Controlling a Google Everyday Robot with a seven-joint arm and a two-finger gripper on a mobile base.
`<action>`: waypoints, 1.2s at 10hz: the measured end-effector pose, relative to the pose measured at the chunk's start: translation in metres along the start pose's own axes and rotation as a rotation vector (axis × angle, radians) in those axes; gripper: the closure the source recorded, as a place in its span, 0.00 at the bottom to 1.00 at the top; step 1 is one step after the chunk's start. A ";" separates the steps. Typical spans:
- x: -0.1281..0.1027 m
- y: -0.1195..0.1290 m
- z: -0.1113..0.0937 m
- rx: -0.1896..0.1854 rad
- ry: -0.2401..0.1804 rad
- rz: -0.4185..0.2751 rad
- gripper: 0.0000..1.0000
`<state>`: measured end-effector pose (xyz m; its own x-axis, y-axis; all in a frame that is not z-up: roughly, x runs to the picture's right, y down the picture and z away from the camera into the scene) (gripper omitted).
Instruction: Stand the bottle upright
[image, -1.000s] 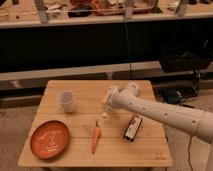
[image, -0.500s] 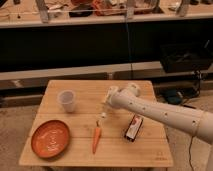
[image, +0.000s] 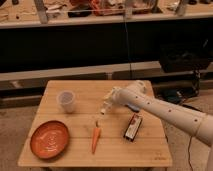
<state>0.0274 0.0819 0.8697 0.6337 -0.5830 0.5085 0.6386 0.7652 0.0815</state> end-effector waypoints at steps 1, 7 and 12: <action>0.003 -0.008 -0.004 -0.005 -0.022 0.126 0.97; 0.029 -0.021 -0.027 0.013 -0.199 0.663 1.00; 0.026 -0.018 -0.023 0.356 -0.497 0.792 1.00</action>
<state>0.0426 0.0468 0.8620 0.5132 0.2483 0.8216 -0.1083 0.9683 -0.2249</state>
